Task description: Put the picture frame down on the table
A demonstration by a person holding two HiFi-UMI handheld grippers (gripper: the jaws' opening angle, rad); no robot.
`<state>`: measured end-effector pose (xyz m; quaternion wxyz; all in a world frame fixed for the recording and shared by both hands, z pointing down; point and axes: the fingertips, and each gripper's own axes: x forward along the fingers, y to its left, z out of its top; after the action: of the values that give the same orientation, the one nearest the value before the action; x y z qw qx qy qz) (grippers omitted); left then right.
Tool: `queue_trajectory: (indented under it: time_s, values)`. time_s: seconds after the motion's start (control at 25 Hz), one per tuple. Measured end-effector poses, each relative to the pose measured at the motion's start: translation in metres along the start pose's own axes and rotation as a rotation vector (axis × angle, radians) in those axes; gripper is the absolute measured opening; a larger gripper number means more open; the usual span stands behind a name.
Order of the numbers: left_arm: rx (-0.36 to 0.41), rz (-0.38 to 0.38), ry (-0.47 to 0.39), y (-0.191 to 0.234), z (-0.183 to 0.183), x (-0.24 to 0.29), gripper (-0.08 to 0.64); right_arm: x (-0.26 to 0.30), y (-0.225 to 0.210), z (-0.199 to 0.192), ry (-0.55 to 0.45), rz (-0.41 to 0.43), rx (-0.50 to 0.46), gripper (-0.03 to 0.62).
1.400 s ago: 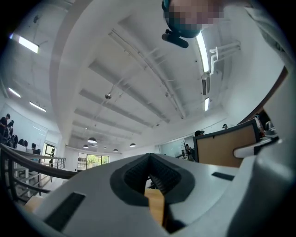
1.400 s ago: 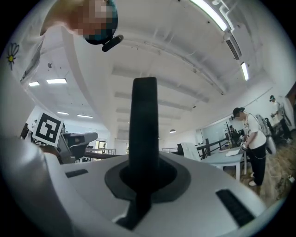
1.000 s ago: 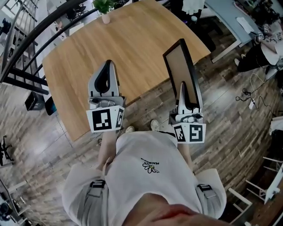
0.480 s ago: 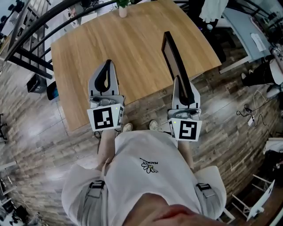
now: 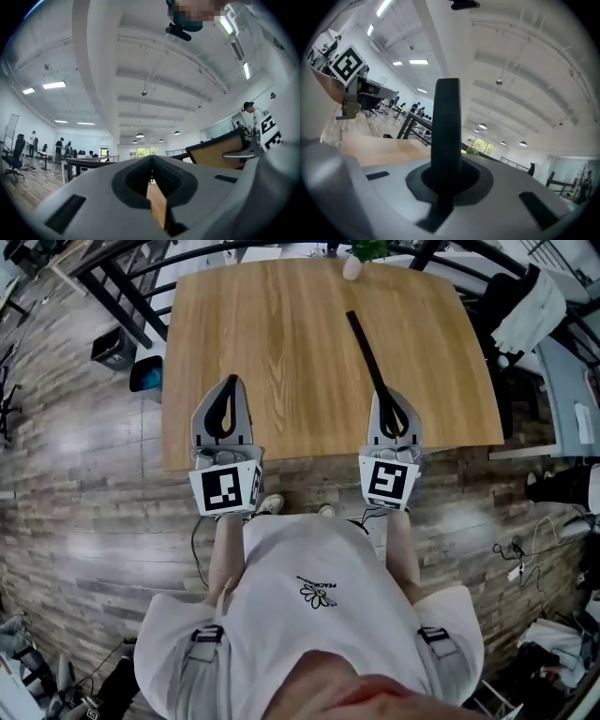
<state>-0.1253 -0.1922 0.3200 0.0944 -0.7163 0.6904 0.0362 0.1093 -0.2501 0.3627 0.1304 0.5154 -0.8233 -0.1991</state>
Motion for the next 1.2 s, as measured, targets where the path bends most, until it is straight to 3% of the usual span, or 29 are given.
queue_trajectory:
  time_s: [0.12,0.36,0.56,0.8,0.92,1.2]
  values:
    - [0.014,0.055,0.044,0.023,-0.019,-0.017,0.015,0.019,0.032,-0.028,0.072,0.066,-0.05,0.015]
    - [0.02,0.121,0.099,0.053,-0.042,-0.032,0.015,0.054,0.097,-0.073,0.158,0.183,-0.492,0.015]
    - [0.044,0.128,0.111,0.06,-0.047,-0.032,0.015,0.069,0.137,-0.107,0.242,0.286,-0.553,0.015]
    - [0.034,0.138,0.142,0.069,-0.062,-0.043,0.015,0.08,0.187,-0.148,0.302,0.395,-0.818,0.017]
    - [0.039,0.139,0.156,0.07,-0.065,-0.046,0.015,0.087,0.198,-0.168,0.376,0.406,-0.909,0.017]
    - [0.022,0.137,0.184,0.079,-0.077,-0.05,0.015,0.098,0.212,-0.181,0.451,0.408,-0.97,0.02]
